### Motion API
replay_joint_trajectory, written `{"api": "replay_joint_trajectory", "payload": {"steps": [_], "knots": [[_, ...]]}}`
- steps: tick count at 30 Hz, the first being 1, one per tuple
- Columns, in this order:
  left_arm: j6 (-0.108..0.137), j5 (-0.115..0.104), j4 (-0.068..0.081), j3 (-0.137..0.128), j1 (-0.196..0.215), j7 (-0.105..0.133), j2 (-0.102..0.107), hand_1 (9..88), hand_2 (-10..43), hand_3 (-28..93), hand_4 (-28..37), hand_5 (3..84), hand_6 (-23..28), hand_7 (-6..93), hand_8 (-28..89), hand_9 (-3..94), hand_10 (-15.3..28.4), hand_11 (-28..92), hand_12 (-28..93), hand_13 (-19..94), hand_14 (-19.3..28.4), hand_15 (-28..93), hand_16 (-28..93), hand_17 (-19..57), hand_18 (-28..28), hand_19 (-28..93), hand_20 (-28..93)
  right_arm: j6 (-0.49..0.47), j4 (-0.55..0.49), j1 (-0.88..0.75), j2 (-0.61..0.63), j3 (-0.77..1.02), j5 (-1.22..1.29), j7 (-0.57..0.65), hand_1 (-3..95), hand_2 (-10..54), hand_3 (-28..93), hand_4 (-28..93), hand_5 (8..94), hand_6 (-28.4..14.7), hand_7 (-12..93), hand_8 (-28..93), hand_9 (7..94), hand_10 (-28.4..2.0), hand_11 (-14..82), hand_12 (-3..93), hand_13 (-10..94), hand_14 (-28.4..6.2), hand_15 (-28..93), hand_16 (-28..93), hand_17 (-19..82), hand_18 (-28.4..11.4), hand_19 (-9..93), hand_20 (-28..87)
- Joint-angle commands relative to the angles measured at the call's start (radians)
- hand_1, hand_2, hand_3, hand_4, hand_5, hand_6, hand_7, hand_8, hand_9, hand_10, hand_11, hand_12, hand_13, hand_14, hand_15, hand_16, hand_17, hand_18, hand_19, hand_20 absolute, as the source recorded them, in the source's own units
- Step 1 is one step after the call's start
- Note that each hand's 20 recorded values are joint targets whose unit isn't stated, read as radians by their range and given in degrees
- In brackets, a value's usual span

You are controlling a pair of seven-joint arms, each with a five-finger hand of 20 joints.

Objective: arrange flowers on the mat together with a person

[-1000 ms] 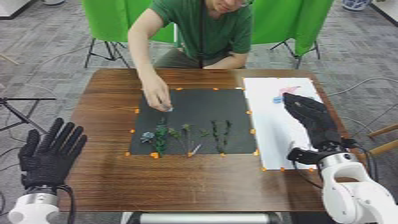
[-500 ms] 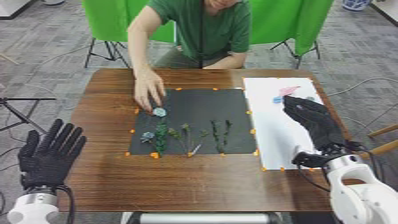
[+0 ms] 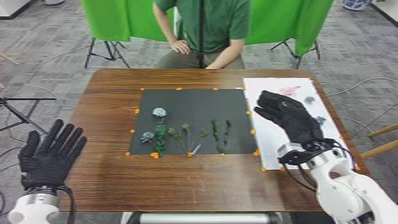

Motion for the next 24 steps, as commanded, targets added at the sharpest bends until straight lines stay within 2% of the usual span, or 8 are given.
{"api": "replay_joint_trajectory", "payload": {"steps": [1, 2, 7, 11, 14, 17, 20, 24], "knots": [[-0.003, -0.002, 0.004, -0.003, 0.01, -0.011, -0.006, 24.1, 12.0, 70, -28.3, 41.3, 6.7, 5.4, -9, 36.3, 12.8, 13, 6, 27, 12.7, 24, -7, -1.6, 10.0, 21, 11, 0.031, -0.016, -0.037, 0.009, 0.087, -0.093, -0.079, 34.1, -8.8, 75, -23, 49.5, -0.4, 14, -12, 42.1, -10.7, 4.7, 9.8, 31, -9.1, 11, 2, 24, -8.8, 2, 21], [-0.003, -0.003, 0.003, -0.003, 0.011, -0.01, -0.006, 24.1, 12.0, 70, -28.3, 41.3, 6.7, 5.5, -9, 36.3, 12.8, 13, 6, 27, 12.7, 24, -7, -1.6, 10.0, 21, 11, 0.042, -0.017, -0.037, 0.012, 0.092, -0.118, -0.083, 34.1, -9.3, 75, -24, 49.6, -0.2, 15, -12, 42.1, -10.5, 4.7, 9.7, 31, -8.9, 11, 2, 24, -8.3, 1, 21], [-0.004, -0.002, 0.002, -0.003, 0.012, -0.011, -0.004, 24.1, 12.0, 70, -28.3, 41.3, 6.7, 5.5, -9, 36.3, 12.8, 13, 6, 27, 12.8, 24, -7, -1.6, 10.1, 21, 11, 0.267, -0.05, -0.068, 0.061, 0.133, -0.601, -0.031, 33.7, -9.5, 76, -24, 50.0, 0.7, 16, -13, 42.3, -9.6, 4.8, 9.7, 26, -6.9, 9, 2, 21, -6.5, 0, 21], [-0.008, 0.0, 0.002, -0.002, 0.014, -0.007, -0.003, 24.1, 12.0, 70, -28.3, 41.3, 6.7, 5.5, -9, 36.4, 12.8, 13, 6, 27, 12.8, 24, -7, -1.6, 10.1, 21, 11, 0.363, -0.047, -0.052, 0.108, 0.11, -0.963, 0.094, 33.3, -9.5, 78, -26, 48.8, 1.9, 18, -14, 40.4, -8.5, 4.5, 10.0, 22, -9.0, 8, 2, 18, -9.0, 1, 20], [-0.01, -0.001, 0.002, 0.001, 0.013, -0.003, -0.004, 24.1, 11.9, 70, -28.3, 41.3, 6.7, 5.5, -9, 36.4, 12.8, 13, 6, 27, 12.8, 24, -7, -1.6, 10.1, 21, 11, 0.375, -0.038, -0.039, 0.13, 0.097, -1.146, 0.183, 34.3, -9.5, 78, -27, 47.5, 2.3, 18, -14, 38.7, -8.3, 4.2, 10.1, 21, -10.1, 7, 3, 16, -10.0, 2, 19], [-0.008, 0.001, 0.004, 0.004, 0.007, -0.006, -0.004, 24.1, 12.0, 70, -28.3, 41.3, 6.7, 5.4, -9, 36.3, 12.8, 13, 6, 27, 12.8, 24, -7, -1.6, 10.0, 21, 11, 0.372, -0.008, 0.031, 0.174, 0.008, -1.34, 0.357, 36.4, -9.5, 78, -28, 46.8, 2.3, 19, -14, 38.0, -8.5, 4.0, 10.5, 21, -10.9, 7, 5, 16, -11.3, 5, 19], [-0.008, 0.001, 0.002, 0.004, 0.012, -0.005, -0.006, 24.1, 12.0, 70, -28.3, 41.3, 6.7, 5.5, -9, 36.4, 12.8, 13, 6, 27, 12.8, 24, -7, -1.7, 10.1, 21, 11, 0.236, 0.009, 0.075, 0.192, -0.018, -1.43, 0.465, 40.9, -9.5, 78, -28, 44.9, 2.5, 19, -14, 37.9, -8.5, 4.0, 10.8, 23, -10.8, 8, 7, 18, -13.2, 10, 19], [-0.011, 0.008, 0.004, 0.007, 0.006, -0.011, -0.011, 24.2, 12.0, 70, -28.3, 41.3, 6.7, 5.5, -9, 36.4, 12.8, 13, 6, 27, 12.9, 24, -7, -2.1, 10.5, 22, 11, 0.21, 0.061, 0.144, 0.212, -0.105, -1.55, 0.601, 48.5, -9.5, 77, -28, 40.7, 2.0, 18, -14, 36.3, -9.0, 3.4, 11.0, 26, -11.3, 7, 10, 20, -14.7, 18, 20]]}}
